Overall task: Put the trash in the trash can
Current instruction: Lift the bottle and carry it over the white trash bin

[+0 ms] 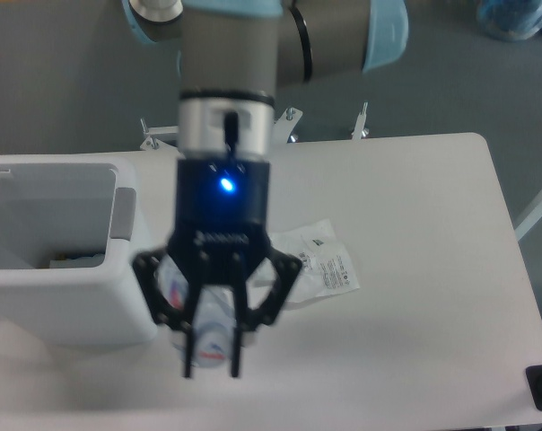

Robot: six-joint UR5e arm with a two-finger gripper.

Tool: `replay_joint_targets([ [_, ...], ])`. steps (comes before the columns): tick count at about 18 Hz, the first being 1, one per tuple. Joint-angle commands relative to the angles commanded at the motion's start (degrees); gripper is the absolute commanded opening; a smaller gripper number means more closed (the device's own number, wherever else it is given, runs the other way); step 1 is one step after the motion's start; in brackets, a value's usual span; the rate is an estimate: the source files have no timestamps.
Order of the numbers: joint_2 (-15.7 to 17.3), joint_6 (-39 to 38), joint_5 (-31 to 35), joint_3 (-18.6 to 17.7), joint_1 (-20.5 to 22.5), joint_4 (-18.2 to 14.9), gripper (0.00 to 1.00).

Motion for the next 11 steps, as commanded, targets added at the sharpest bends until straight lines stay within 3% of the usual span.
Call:
replay_joint_targets([
  [5, 1.15, 0.09, -0.18, -1.93, -5.35, 0.0, 0.19],
  [7, 1.85, 0.18, 0.0, -5.35, -8.6, 0.0, 0.19],
  [11, 4.75, 0.18, 0.09, -13.26, -10.37, 0.0, 0.19],
])
